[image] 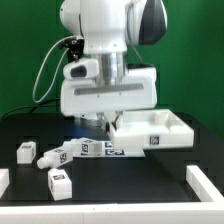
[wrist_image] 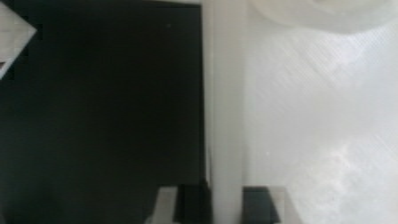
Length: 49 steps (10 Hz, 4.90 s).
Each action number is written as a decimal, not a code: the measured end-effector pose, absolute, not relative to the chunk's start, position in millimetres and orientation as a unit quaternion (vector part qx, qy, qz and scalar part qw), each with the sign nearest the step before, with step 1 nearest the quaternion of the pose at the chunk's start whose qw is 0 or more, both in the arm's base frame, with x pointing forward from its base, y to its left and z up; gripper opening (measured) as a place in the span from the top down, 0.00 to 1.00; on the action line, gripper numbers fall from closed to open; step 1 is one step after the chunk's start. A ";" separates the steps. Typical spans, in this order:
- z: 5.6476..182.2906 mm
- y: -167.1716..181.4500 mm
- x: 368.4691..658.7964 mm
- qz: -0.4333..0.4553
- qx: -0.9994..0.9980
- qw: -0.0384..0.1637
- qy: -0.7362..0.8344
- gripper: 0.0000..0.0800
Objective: Assemble one leg
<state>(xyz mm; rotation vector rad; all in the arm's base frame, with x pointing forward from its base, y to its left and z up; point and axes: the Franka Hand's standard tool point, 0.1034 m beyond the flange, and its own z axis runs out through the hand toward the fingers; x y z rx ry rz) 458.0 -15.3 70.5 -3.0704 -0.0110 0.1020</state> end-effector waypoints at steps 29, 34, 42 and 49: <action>12.3 -22.1 588.6 0.049 -0.997 0.037 0.037 0.93; 13.0 -22.0 588.6 0.074 -0.995 0.012 0.065 0.92; 69.0 -53.2 575.8 0.191 -0.981 0.024 0.004 0.20; 56.8 -91.7 557.7 0.393 -0.916 0.041 -0.066 0.19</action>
Offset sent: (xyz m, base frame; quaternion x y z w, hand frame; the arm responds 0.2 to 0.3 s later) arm 0.0000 0.0000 0.0000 0.0000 0.0000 0.0000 1.0000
